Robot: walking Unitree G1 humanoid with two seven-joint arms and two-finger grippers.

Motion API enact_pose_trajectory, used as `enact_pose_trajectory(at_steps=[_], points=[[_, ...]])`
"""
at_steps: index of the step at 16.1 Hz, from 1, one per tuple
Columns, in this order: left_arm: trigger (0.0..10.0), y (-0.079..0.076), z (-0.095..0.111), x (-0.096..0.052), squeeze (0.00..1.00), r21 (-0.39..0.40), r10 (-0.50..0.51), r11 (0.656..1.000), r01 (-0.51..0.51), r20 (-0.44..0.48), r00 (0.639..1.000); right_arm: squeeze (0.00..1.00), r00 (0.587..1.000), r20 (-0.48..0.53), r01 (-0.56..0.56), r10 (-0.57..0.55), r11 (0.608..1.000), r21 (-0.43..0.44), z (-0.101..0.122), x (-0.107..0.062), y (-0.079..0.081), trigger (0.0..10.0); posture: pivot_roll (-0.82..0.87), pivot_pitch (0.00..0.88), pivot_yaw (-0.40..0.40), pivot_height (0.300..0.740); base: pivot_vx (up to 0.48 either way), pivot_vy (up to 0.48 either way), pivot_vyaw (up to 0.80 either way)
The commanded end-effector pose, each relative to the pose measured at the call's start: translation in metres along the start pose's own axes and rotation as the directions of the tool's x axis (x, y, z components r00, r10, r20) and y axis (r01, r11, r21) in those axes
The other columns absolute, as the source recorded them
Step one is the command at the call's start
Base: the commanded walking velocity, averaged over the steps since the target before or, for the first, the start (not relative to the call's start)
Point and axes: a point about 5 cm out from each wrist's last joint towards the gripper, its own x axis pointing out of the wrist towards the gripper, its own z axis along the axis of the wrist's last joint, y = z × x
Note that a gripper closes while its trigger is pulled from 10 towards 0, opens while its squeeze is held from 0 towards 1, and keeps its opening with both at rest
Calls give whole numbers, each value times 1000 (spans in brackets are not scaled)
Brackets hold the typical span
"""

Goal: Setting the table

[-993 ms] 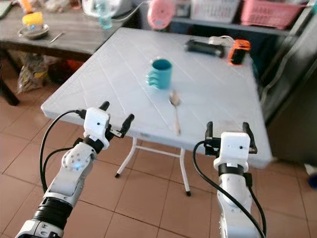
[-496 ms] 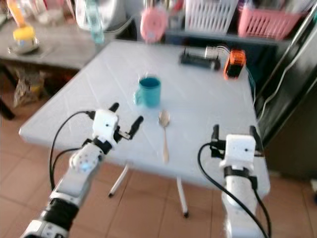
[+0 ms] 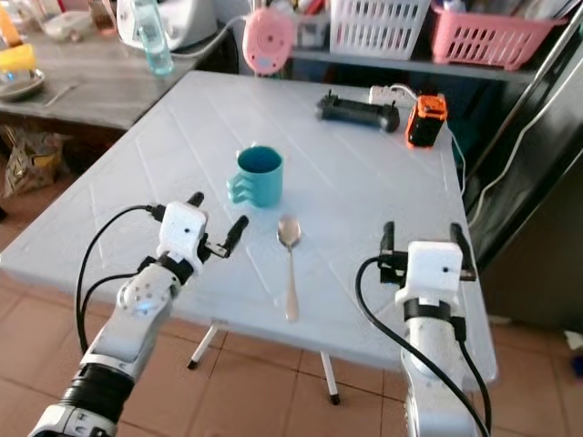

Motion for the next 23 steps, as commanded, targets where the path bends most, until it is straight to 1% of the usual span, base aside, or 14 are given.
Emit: enact_pose_trajectory(at_steps=[1, 5, 15, 23], points=[[10000, 6, -2, -1, 0, 3, 18, 1000, -17, -21, 1000, 0, 1000, 3, -15, 15, 1000, 3, 1, 1, 4, 10000, 194, 88, -8, 740, 0, 0, 0], [10000, 2, -2, 0, 0, 3, -1, 1000, 1, -29, 1000, 0, 1000, 1, -5, 5, 1000, 20, 2, 3, 4, 10000, 196, 85, -5, 740, 0, 0, 0], [10000, 1, -1, 1, 0, 16, -21, 1000, 21, -36, 999, 0, 1000, -4, 13, -13, 999, 29, 1, 1, 4, 10000, 195, 89, 12, 740, 0, 340, 0], [10000, -3, -2, 2, 0, 24, -32, 999, 33, -43, 999, 0, 1000, -15, 23, -22, 999, 31, -1, -3, 4, 10000, 190, 97, 16, 740, 0, 410, -542]])
